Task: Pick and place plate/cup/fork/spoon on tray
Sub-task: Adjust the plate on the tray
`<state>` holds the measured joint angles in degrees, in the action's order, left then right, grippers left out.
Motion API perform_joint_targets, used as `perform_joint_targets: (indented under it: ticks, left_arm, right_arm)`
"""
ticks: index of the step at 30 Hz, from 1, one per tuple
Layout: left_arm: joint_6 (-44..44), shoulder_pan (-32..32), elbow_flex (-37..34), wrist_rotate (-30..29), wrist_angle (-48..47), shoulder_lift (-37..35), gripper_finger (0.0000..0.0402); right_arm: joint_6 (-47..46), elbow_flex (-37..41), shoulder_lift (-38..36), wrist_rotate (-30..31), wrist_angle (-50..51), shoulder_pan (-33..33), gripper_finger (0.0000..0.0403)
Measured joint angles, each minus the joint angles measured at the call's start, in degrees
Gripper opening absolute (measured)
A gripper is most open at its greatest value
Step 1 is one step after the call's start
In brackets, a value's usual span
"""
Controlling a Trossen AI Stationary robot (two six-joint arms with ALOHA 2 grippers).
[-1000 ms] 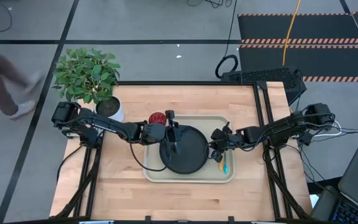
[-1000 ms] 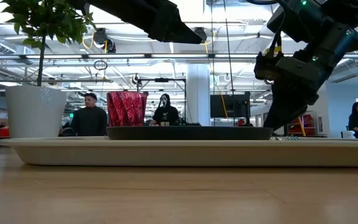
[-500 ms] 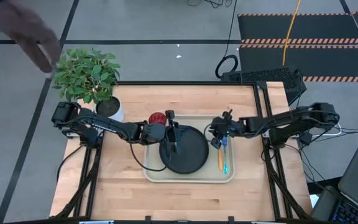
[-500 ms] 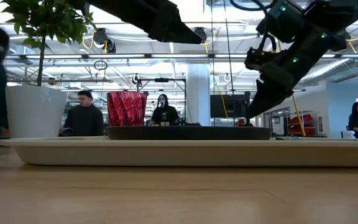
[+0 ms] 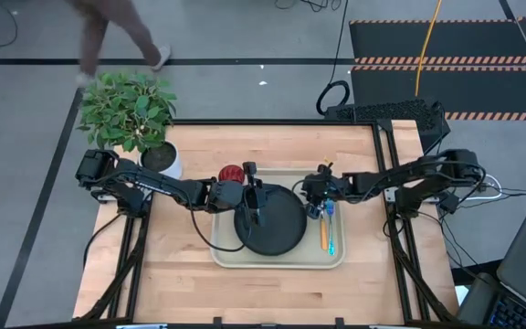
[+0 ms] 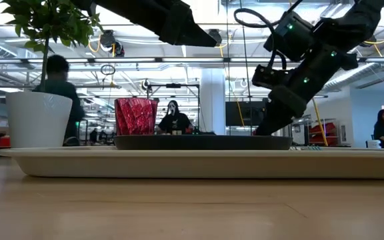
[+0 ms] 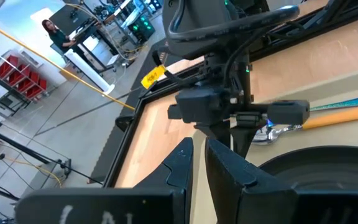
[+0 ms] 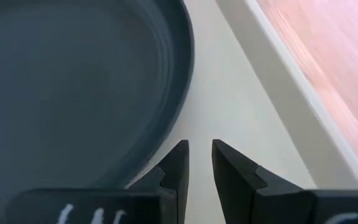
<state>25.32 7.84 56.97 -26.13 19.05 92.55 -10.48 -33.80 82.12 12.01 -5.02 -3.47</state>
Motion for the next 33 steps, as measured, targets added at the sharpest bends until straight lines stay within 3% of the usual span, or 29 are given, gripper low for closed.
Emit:
perform_joint_targets:
  ticks: [14, 19, 33]
  left_arm:
    - [0.0, 0.0, 0.0, 0.0, 0.0, 0.0, 0.0047]
    - [0.0, 0.0, 0.0, 0.0, 0.0, 0.0, 0.0047]
    - [-0.3, 0.0, 0.0, 0.0, 0.0, 0.0, 0.0047]
  right_arm:
    - [0.7, 0.0, 3.4, -0.3, -5.3, -0.7, 0.0064]
    - [-1.0, 0.0, 3.4, -3.3, -5.5, -0.6, 0.0064]
    - [-2.3, 0.0, 3.4, -3.3, -4.1, 2.5, 0.0064]
